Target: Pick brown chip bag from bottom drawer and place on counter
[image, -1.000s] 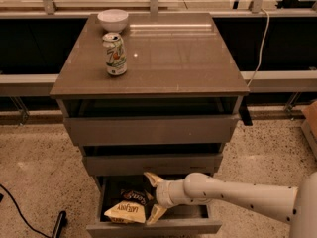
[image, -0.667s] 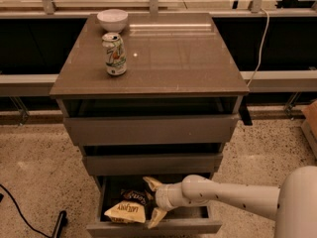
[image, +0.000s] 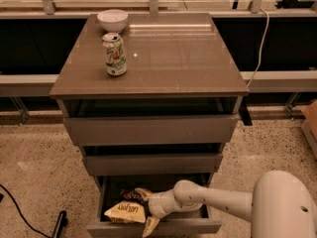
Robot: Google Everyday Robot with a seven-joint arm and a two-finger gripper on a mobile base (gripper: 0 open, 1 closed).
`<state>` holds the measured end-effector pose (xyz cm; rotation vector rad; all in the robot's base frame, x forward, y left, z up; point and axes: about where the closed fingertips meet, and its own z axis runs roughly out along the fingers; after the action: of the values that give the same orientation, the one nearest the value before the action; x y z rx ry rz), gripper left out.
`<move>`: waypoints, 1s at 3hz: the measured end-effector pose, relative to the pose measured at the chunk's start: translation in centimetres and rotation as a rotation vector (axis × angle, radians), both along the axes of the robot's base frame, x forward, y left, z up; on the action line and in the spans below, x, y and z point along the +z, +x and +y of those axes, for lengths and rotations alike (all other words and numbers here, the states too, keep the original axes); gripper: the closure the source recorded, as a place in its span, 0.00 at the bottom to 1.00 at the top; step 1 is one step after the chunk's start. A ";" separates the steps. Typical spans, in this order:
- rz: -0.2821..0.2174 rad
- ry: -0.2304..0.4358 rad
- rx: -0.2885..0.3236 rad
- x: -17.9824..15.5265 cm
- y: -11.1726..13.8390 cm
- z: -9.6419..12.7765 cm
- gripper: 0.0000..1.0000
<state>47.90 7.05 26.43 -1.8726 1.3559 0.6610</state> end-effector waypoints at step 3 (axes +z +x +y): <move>0.038 0.113 -0.050 -1.2 0.0 1.4 0.68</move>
Offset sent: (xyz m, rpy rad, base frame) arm 0.0011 0.0150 -0.0272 0.0900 0.0618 -0.0430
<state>47.89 8.43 25.20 -1.7398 1.3563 0.7360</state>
